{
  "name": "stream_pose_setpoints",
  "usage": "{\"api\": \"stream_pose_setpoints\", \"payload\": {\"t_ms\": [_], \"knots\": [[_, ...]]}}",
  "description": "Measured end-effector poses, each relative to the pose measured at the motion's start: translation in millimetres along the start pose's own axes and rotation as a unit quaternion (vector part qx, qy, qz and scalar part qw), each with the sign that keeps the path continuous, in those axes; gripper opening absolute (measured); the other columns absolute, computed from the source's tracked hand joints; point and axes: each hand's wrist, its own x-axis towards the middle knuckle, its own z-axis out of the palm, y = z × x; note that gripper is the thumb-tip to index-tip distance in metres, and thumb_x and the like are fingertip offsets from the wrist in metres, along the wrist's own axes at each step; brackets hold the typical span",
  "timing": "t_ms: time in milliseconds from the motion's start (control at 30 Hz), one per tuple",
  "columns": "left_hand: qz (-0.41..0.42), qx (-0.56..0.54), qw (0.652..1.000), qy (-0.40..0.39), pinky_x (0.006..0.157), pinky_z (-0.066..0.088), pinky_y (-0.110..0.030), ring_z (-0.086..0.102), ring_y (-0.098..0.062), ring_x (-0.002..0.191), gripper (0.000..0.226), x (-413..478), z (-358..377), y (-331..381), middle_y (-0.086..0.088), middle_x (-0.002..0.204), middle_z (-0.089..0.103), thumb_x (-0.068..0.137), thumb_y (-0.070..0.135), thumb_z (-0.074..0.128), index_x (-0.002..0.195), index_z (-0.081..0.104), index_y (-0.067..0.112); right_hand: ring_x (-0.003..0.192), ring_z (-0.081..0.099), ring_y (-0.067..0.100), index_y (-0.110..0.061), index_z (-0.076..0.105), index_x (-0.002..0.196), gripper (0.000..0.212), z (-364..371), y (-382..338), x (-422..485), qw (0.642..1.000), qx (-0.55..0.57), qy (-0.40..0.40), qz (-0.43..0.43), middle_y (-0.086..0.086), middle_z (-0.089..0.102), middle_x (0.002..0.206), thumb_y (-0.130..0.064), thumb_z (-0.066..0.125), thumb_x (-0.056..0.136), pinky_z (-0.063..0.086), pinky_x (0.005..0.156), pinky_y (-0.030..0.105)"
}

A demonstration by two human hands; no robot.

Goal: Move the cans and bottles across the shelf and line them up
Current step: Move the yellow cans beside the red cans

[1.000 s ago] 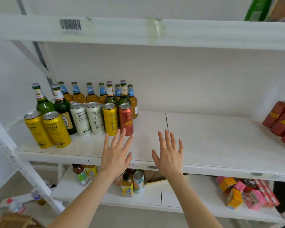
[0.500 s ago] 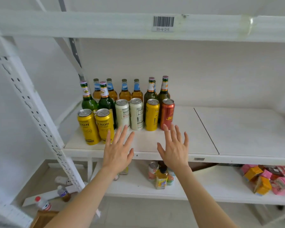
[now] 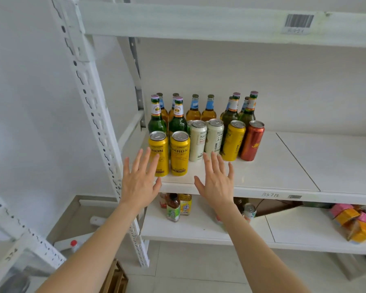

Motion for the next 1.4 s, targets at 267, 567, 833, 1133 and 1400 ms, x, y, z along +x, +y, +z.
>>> {"api": "stream_pose_setpoints", "payload": {"t_ms": [267, 567, 833, 1133, 1400], "knots": [[-0.028, -0.051, 0.998, -0.007, 0.11, 0.037, -0.054, 0.036, -0.037, 0.141, 0.079, 32, 16, -33, -0.021, 0.154, 0.034, 0.09, 0.052, 0.056, 0.149, 0.031, 0.005, 0.136, 0.041, 0.027, -0.014, 0.022, 0.152, 0.081, 32, -28, 32, 0.996, 0.076, -0.036, 0.027, 0.007, 0.044, 0.147, -0.056, 0.052, 0.089, 0.025, 0.113, 0.05], [-0.095, -0.396, 0.904, -0.126, 0.101, 0.042, -0.035, 0.05, -0.018, 0.127, 0.075, 79, 46, -43, -0.001, 0.144, 0.048, 0.086, 0.05, 0.066, 0.146, 0.03, 0.023, 0.124, 0.049, 0.02, -0.019, 0.04, 0.136, 0.073, 73, -26, 83, 0.854, 0.47, -0.188, 0.116, -0.003, 0.055, 0.13, -0.027, 0.081, 0.077, 0.04, 0.095, 0.03], [-0.21, -0.597, 0.75, -0.192, 0.101, 0.049, -0.047, 0.061, -0.015, 0.115, 0.089, 106, 59, -49, 0.009, 0.124, 0.066, 0.048, 0.057, 0.088, 0.128, 0.055, 0.037, 0.111, 0.06, 0.013, -0.023, 0.055, 0.124, 0.066, 85, -18, 105, 0.755, 0.597, -0.242, 0.125, -0.003, 0.068, 0.117, -0.01, 0.087, 0.067, 0.052, 0.09, 0.032], [-0.315, -0.665, 0.669, -0.103, 0.085, 0.054, -0.038, 0.065, -0.014, 0.103, 0.052, 101, 55, -30, 0.004, 0.112, 0.069, 0.073, 0.016, 0.084, 0.112, 0.058, 0.037, 0.103, 0.067, 0.02, -0.022, 0.062, 0.113, 0.05, 80, -20, 92, 0.698, 0.652, -0.205, 0.211, -0.002, 0.073, 0.104, -0.007, 0.084, 0.069, 0.055, 0.082, 0.036], [-0.349, -0.673, 0.646, -0.081, 0.09, 0.055, -0.045, 0.066, -0.02, 0.103, 0.041, 77, 28, -18, 0.001, 0.111, 0.067, 0.077, 0.024, 0.081, 0.107, 0.057, 0.037, 0.099, 0.066, 0.018, -0.026, 0.063, 0.109, 0.033, 51, -19, 61, 0.628, 0.694, -0.204, 0.286, -0.005, 0.072, 0.102, -0.013, 0.075, 0.08, 0.054, 0.075, 0.038]]}}
